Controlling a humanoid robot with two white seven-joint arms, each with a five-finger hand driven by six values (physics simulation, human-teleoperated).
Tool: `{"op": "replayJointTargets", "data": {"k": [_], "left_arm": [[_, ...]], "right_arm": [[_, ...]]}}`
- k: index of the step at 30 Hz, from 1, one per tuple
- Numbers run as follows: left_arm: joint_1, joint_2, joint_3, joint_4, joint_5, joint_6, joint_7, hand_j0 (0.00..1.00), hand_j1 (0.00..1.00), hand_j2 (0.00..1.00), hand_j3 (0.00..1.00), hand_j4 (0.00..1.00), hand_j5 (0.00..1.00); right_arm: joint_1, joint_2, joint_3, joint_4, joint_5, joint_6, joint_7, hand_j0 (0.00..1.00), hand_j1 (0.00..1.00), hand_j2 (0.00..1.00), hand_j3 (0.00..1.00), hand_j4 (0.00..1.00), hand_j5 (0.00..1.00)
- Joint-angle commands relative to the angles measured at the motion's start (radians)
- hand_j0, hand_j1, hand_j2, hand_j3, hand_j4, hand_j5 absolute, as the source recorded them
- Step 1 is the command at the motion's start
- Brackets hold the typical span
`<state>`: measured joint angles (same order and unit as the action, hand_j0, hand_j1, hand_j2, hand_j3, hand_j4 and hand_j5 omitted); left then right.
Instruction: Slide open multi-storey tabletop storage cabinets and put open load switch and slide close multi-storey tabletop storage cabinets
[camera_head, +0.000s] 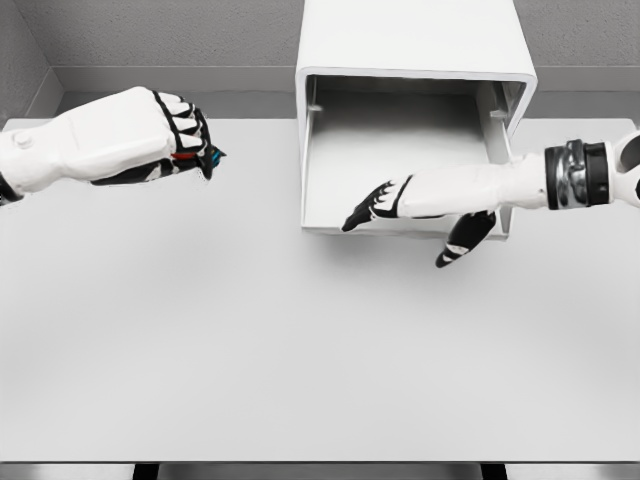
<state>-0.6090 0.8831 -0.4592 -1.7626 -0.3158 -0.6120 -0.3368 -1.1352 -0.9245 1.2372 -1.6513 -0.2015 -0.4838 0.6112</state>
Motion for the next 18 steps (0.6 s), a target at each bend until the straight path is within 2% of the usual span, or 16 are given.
{"op": "replayJointTargets", "data": {"k": [1, 4, 6, 14, 15, 18], "left_arm": [[-0.002, -0.044, -0.056, 0.000, 0.001, 0.001, -0.001, 0.39, 0.39, 0.39, 0.39, 0.39, 0.39], [-0.031, -0.099, -0.064, 0.000, -0.008, 0.001, -0.011, 0.39, 0.39, 0.39, 0.39, 0.39, 0.39], [-0.077, -0.127, -0.102, 0.002, -0.012, 0.001, -0.016, 0.39, 0.39, 0.39, 0.39, 0.39, 0.39], [-0.132, -0.236, -0.116, 0.002, -0.014, 0.001, -0.070, 0.39, 0.39, 0.39, 0.39, 0.39, 0.39], [-0.135, -0.265, -0.142, 0.003, -0.035, 0.001, -0.070, 0.39, 0.39, 0.39, 0.39, 0.39, 0.39], [-0.158, -0.345, -0.162, 0.014, -0.080, 0.001, -0.070, 0.39, 0.39, 0.39, 0.39, 0.39, 0.39]], "right_arm": [[0.002, -0.027, 0.013, -0.002, -0.006, -0.127, 0.000, 1.00, 1.00, 1.00, 1.00, 1.00, 1.00], [0.005, -0.039, 0.038, -0.002, -0.006, -0.127, 0.000, 1.00, 1.00, 1.00, 1.00, 1.00, 1.00], [0.005, -0.050, 0.038, -0.004, -0.006, -0.127, 0.000, 1.00, 1.00, 1.00, 1.00, 1.00, 1.00], [0.005, -0.077, 0.042, -0.004, -0.004, -0.127, 0.000, 1.00, 1.00, 1.00, 1.00, 1.00, 1.00], [0.008, -0.083, 0.044, -0.007, -0.004, -0.127, 0.000, 1.00, 1.00, 1.00, 1.00, 1.00, 1.00], [0.003, -0.099, 0.042, -0.016, -0.004, -0.127, 0.000, 1.00, 1.00, 1.00, 1.00, 1.00, 1.00]]}}
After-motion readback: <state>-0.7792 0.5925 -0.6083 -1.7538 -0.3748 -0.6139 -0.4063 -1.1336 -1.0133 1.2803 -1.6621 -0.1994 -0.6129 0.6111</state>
